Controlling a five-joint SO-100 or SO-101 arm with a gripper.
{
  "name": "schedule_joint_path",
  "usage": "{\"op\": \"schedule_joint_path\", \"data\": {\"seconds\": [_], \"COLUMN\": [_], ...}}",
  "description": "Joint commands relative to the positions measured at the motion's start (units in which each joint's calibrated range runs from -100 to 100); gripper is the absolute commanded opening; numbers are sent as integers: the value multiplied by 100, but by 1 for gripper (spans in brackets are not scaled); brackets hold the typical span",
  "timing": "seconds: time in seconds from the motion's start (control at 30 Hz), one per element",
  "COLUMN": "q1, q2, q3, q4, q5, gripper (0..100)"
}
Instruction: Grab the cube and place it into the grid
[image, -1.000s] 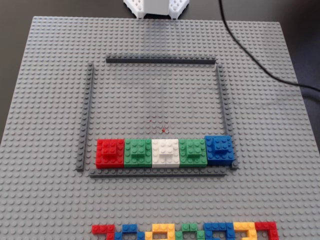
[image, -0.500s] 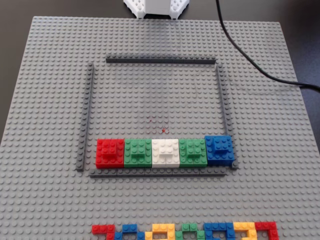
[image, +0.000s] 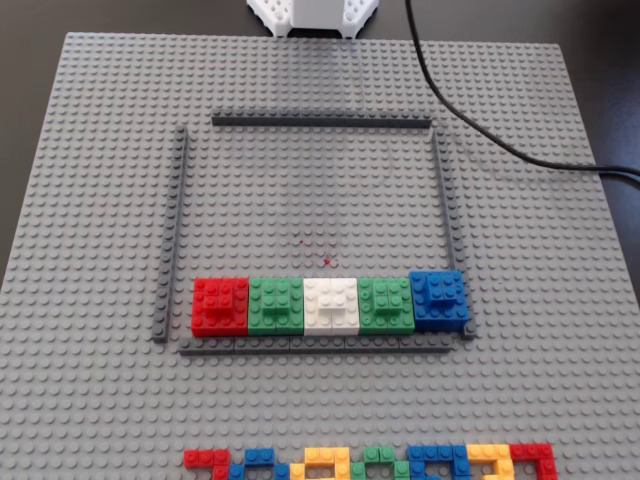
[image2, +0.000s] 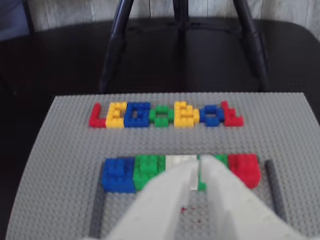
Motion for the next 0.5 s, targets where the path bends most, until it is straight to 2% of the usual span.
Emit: {"op": "schedule_joint_path", "data": {"seconds": [0.0,0.47], "q1": [-22,-103], "q2": [-254,-254], "q3": [343,2354], "q4": [-267,-936], "q5": [-24,-63], "gripper": [0,0]}}
